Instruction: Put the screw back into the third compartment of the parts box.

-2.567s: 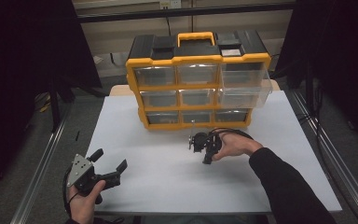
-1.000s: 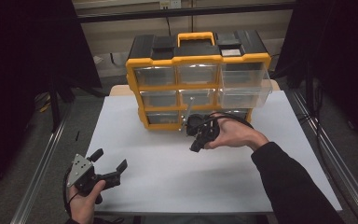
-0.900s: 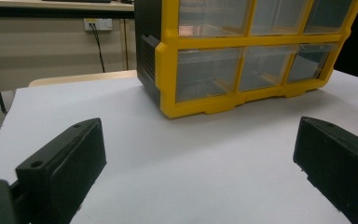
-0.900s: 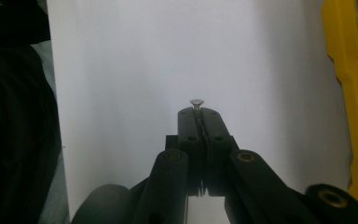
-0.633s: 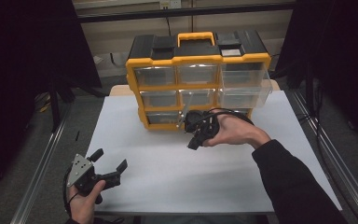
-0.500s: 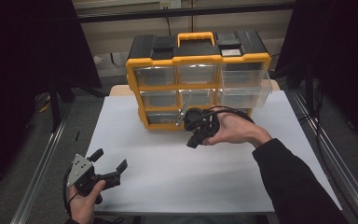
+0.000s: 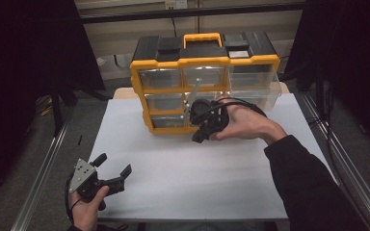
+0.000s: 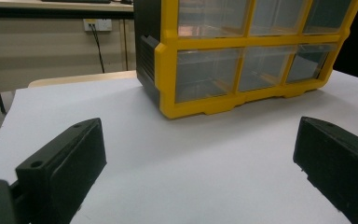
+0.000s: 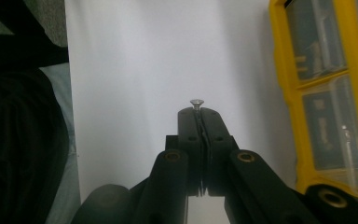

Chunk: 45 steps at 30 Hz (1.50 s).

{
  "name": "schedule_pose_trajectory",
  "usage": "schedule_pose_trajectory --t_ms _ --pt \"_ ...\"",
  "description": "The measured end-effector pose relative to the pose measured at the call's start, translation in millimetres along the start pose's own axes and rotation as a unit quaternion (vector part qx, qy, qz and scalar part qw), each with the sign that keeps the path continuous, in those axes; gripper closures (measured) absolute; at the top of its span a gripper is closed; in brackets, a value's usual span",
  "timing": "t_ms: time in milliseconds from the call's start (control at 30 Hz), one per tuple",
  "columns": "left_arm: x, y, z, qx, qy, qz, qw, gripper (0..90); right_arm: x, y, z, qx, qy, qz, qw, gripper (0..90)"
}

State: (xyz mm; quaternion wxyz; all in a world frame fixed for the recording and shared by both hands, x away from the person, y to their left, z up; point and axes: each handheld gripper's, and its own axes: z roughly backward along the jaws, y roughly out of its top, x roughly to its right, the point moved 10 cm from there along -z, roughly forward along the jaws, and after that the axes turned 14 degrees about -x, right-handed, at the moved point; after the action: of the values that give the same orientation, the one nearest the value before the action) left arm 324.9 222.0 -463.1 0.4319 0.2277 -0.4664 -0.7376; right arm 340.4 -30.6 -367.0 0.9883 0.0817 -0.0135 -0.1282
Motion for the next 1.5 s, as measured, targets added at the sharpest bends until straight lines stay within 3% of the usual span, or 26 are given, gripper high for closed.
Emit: schedule_pose_trajectory --t_ms 667,700,1167,1500 --pt "1.7 0.8 -0.4 0.004 -0.004 0.003 1.0 2.3 21.1 3.8 48.6 0.015 -0.027 -0.02 0.9993 88.4" --pt "1.5 0.1 -0.2 0.0 -0.005 -0.005 1.0 2.3 23.4 3.9 51.0 0.016 -0.032 -0.019 0.9992 88.4" --pt "1.3 0.4 0.1 0.001 -0.006 -0.002 1.0 2.3 50.9 0.7 88.7 0.02 -0.059 -0.06 0.9963 88.3" --pt "1.3 0.4 0.1 0.001 -0.006 -0.002 1.0 2.3 67.2 -13.6 113.2 0.029 -0.075 -0.088 0.9928 88.4"
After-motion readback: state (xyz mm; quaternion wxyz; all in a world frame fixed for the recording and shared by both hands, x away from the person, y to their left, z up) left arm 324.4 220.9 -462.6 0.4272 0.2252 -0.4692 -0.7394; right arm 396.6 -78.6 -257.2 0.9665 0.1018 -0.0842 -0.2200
